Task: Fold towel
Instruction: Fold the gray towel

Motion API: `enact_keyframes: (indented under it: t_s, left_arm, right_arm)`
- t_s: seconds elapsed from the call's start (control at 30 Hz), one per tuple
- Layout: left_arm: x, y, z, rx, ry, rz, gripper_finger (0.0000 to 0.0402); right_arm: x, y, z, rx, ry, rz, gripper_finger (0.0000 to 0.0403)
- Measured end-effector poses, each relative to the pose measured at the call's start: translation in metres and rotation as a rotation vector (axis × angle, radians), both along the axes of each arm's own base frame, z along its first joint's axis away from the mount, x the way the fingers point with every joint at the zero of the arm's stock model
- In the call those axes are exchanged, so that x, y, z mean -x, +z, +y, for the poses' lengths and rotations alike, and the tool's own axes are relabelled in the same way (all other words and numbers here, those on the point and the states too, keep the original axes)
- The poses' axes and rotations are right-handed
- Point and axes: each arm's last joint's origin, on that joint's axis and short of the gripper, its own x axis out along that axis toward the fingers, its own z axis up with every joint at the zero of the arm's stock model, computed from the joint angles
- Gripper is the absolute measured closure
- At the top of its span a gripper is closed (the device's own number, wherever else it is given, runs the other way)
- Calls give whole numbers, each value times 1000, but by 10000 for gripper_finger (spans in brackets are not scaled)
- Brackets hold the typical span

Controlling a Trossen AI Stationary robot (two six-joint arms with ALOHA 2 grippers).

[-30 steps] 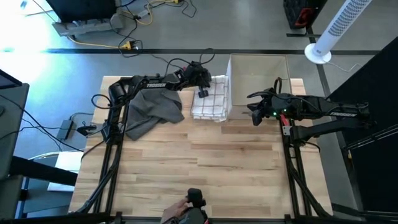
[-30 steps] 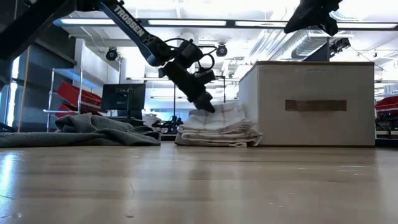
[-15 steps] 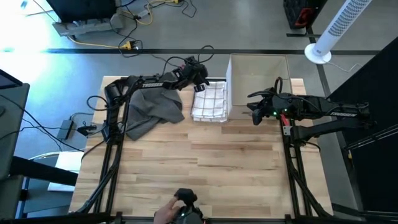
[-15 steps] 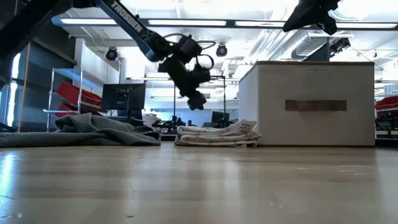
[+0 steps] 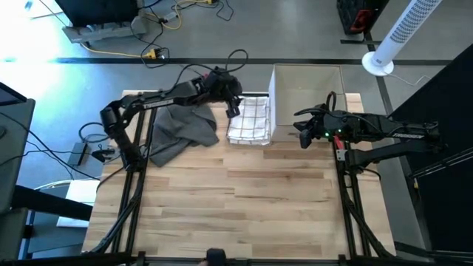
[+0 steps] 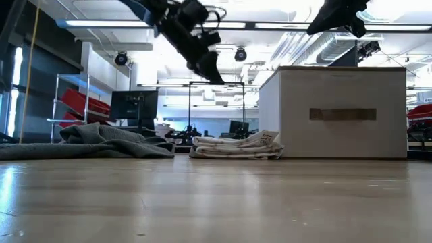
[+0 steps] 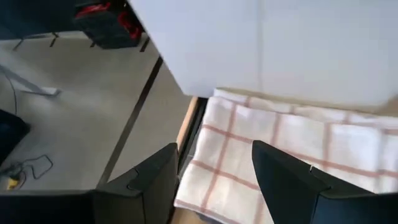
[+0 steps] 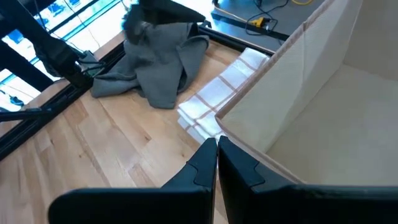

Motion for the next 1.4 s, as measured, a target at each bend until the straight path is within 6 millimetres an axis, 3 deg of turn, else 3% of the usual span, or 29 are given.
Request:
enact_keyframes:
  t_s: [0.23, 0.53, 0.63, 0.83, 1.03, 1.4]
  left_arm:
    - [20, 21, -44, 19, -52, 123, 204]
    - [64, 17, -77, 307, -25, 388, 204]
    - [69, 4, -74, 313, -13, 444, 204]
    - [77, -44, -56, 410, 53, 433, 204]
    - [80, -79, -55, 404, 60, 403, 204]
    - [83, -91, -55, 350, 146, 442, 204]
  right_arm:
    - [0, -1, 1, -28, 39, 5, 403]
    - [0, -1, 2, -3, 85, 25, 403]
    - [0, -1, 2, 27, 103, 40, 403]
    - [0, -1, 2, 58, 125, 56, 403]
    - [0, -1, 2, 59, 126, 56, 403]
    - [0, -1, 1, 67, 114, 58, 403]
